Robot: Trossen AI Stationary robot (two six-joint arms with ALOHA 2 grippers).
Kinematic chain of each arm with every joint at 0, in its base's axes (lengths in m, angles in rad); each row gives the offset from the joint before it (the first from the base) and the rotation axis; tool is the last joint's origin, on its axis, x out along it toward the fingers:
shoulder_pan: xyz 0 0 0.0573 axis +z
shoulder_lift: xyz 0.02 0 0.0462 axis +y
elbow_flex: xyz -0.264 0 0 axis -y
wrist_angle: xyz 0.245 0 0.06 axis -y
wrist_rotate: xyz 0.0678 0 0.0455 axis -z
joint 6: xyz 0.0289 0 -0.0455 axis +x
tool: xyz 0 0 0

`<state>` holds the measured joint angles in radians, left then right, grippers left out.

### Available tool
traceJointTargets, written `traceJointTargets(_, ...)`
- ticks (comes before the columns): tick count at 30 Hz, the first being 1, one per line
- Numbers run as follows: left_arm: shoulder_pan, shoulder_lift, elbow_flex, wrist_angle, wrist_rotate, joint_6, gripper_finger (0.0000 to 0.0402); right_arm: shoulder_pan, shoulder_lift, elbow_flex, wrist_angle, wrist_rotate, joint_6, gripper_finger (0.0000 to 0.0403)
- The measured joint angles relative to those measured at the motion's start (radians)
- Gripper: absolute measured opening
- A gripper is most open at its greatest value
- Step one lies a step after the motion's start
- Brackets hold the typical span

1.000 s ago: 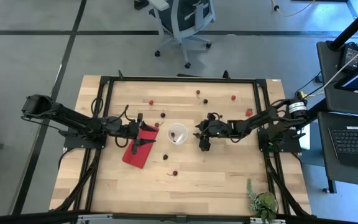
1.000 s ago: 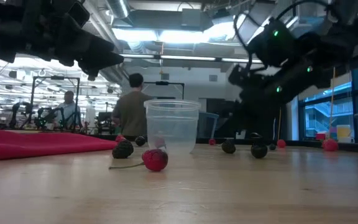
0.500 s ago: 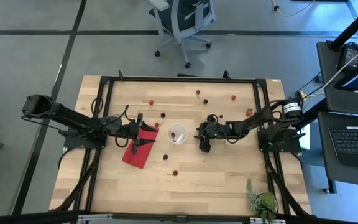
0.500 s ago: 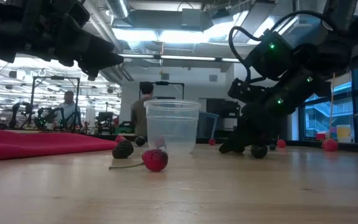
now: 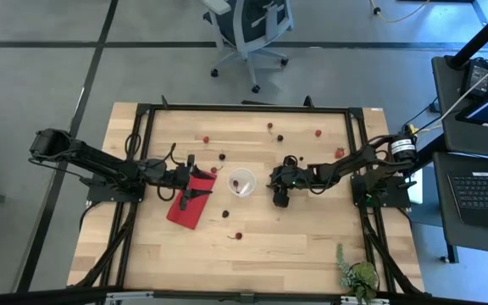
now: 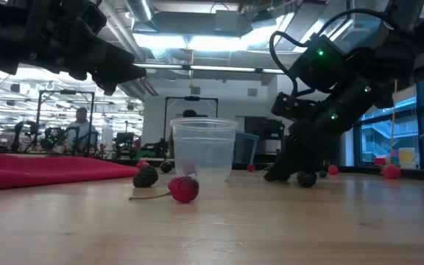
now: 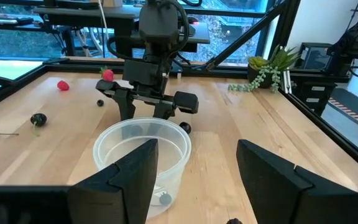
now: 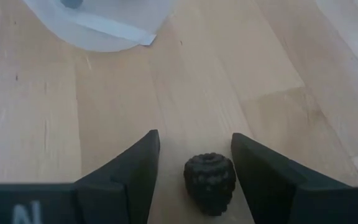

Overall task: Pick and placing Produce into tupperware
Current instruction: Put the blackberries into the transparent bin

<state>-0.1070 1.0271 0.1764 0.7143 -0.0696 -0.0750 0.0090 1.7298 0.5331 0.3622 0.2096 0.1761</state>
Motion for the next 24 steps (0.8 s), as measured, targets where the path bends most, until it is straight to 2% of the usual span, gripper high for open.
traceJointTargets(16, 0.0, 0.0, 0.0, -0.029, 0.0, 0.0, 0.0212, 0.0, -0.005, 0.001, -0.048, 0.003, 0.025, 0.0205)
traceJointTargets(24, 0.0, 0.0, 0.0, -0.033, 0.0, 0.0, 0.0212, 0.0, -0.108, -0.006, -0.204, -0.002, 0.041, 0.0205)
